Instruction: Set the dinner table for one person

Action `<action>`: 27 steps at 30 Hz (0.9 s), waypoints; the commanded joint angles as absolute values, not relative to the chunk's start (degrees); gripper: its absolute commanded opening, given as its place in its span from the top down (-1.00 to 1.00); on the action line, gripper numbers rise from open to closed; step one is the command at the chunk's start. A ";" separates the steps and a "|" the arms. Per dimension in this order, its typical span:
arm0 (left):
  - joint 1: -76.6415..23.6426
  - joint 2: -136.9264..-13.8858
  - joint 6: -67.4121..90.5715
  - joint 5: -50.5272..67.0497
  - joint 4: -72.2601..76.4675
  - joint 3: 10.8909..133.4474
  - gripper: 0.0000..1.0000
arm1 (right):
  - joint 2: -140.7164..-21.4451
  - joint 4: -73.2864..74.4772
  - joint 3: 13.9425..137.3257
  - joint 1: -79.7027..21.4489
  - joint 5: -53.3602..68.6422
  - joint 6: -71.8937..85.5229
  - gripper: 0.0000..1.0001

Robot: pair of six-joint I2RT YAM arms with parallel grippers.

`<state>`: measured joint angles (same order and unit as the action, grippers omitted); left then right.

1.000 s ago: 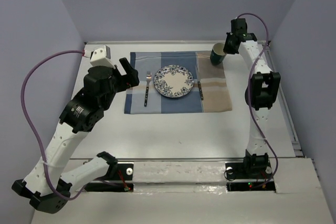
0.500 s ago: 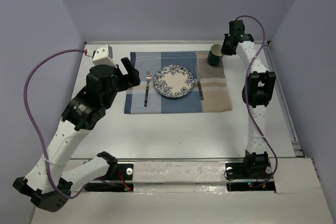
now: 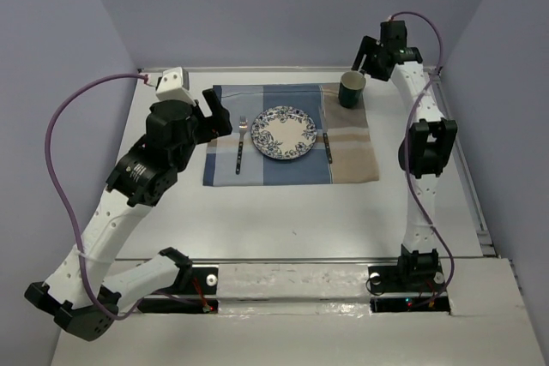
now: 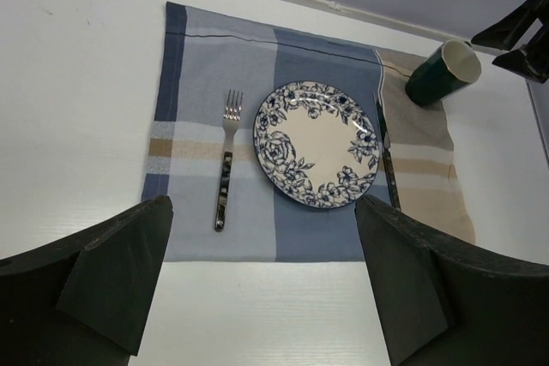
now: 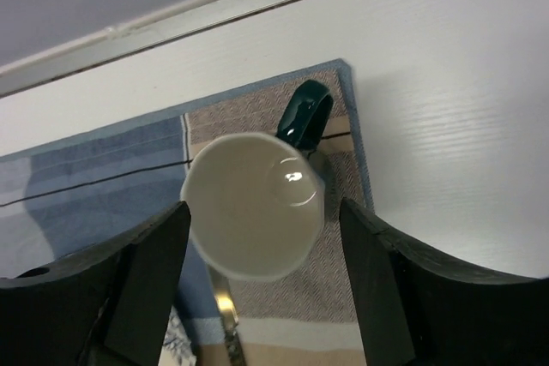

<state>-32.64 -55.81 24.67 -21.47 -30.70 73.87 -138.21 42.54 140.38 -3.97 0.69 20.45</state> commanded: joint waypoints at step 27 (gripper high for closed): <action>-32.43 -53.96 13.36 -23.82 -10.11 81.57 -0.98 | -62.49 5.01 80.51 -4.83 12.57 29.01 -0.99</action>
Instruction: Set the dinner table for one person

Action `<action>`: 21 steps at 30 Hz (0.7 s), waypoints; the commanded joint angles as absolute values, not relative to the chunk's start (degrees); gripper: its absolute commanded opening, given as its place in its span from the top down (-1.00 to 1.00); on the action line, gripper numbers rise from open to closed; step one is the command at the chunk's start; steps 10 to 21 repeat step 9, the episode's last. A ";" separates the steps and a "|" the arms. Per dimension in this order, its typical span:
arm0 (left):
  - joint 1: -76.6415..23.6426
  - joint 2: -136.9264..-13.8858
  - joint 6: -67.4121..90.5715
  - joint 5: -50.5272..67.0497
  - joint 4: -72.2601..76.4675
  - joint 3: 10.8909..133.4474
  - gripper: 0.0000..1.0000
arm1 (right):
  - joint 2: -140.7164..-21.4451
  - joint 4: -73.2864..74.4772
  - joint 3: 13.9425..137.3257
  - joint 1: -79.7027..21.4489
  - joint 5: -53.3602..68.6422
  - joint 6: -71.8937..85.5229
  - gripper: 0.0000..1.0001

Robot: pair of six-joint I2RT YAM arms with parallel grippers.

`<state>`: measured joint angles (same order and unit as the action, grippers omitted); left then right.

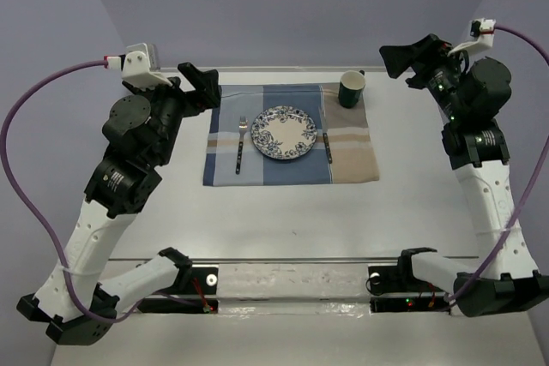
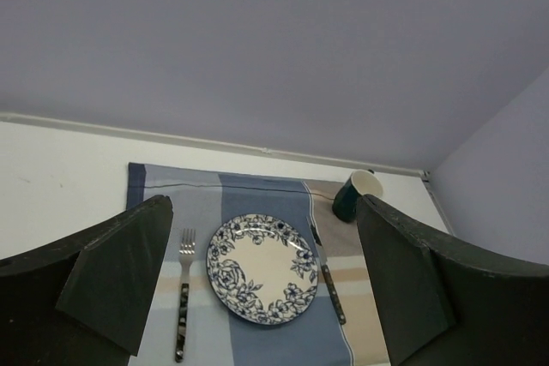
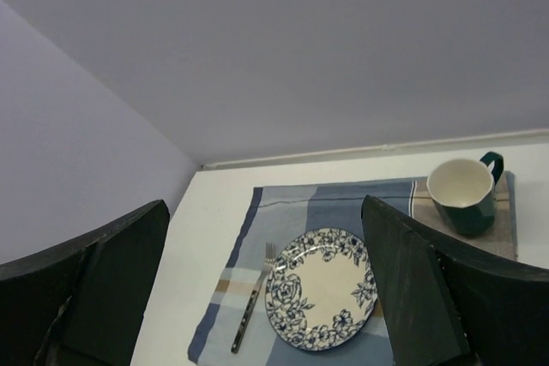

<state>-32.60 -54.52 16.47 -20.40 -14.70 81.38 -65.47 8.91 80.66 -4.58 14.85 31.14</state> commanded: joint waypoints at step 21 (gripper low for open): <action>-32.43 -58.09 11.34 -23.91 -10.46 82.97 -0.98 | -62.05 5.54 77.00 -4.83 11.52 24.08 -0.99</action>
